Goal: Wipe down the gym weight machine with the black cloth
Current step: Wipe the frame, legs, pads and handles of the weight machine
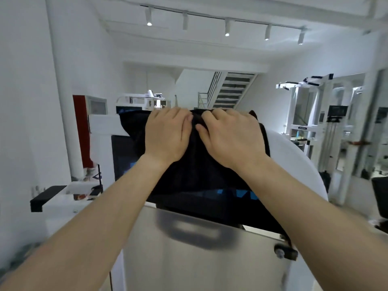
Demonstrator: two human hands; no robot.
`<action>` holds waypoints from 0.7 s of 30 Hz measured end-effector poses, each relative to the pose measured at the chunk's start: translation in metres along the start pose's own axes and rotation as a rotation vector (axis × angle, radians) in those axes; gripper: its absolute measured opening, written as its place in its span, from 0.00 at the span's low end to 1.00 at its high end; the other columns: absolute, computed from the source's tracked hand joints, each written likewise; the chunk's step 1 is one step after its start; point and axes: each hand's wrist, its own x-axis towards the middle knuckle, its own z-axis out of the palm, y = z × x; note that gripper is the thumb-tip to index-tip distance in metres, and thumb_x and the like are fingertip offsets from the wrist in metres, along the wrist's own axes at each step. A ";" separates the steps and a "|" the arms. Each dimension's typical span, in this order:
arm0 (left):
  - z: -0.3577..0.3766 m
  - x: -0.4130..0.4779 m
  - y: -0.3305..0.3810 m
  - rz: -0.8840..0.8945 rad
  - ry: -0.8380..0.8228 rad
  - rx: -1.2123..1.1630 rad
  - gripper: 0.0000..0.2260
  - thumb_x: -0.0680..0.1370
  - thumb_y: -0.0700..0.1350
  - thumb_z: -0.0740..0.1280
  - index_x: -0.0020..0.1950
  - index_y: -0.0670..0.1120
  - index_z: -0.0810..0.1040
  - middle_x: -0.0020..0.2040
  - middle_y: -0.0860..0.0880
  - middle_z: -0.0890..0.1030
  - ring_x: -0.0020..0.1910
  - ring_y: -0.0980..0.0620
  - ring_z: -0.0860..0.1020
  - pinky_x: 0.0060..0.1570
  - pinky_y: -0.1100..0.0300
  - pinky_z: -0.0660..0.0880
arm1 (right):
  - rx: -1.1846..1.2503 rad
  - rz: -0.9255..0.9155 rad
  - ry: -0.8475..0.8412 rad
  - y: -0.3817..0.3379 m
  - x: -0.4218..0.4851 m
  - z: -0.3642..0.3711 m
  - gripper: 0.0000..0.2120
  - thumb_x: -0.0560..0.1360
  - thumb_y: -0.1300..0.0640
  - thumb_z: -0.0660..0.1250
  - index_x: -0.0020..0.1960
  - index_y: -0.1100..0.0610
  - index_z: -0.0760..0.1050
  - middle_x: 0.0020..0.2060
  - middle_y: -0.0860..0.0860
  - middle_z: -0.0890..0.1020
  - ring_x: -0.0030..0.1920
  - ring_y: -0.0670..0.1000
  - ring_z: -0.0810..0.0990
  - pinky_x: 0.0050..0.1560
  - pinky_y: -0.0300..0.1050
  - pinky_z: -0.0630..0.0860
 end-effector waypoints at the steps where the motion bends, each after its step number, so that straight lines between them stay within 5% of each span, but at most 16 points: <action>1: 0.003 0.002 0.018 0.024 0.016 -0.010 0.18 0.83 0.48 0.52 0.49 0.44 0.79 0.43 0.48 0.81 0.41 0.44 0.77 0.45 0.50 0.68 | -0.012 0.039 0.028 0.009 -0.009 -0.002 0.16 0.82 0.46 0.56 0.50 0.54 0.77 0.42 0.52 0.82 0.41 0.57 0.80 0.38 0.49 0.65; 7: 0.009 0.004 0.045 0.124 0.055 -0.086 0.17 0.85 0.49 0.53 0.52 0.46 0.81 0.46 0.51 0.82 0.44 0.47 0.78 0.46 0.52 0.69 | -0.093 0.184 0.088 0.034 -0.045 -0.007 0.17 0.83 0.46 0.53 0.59 0.54 0.76 0.48 0.51 0.80 0.43 0.58 0.77 0.40 0.51 0.68; 11: 0.007 0.005 0.025 0.197 0.038 -0.135 0.19 0.85 0.51 0.51 0.55 0.47 0.81 0.48 0.52 0.82 0.45 0.49 0.78 0.47 0.52 0.70 | -0.133 0.201 0.101 0.019 -0.027 -0.002 0.17 0.84 0.47 0.52 0.53 0.55 0.76 0.43 0.52 0.79 0.40 0.58 0.75 0.38 0.49 0.61; 21: 0.002 -0.006 -0.083 0.131 0.054 -0.162 0.18 0.85 0.50 0.52 0.51 0.47 0.80 0.45 0.51 0.82 0.44 0.49 0.76 0.47 0.54 0.68 | -0.179 0.141 0.074 -0.071 0.035 0.029 0.16 0.83 0.49 0.54 0.48 0.56 0.76 0.38 0.53 0.80 0.37 0.59 0.76 0.39 0.50 0.63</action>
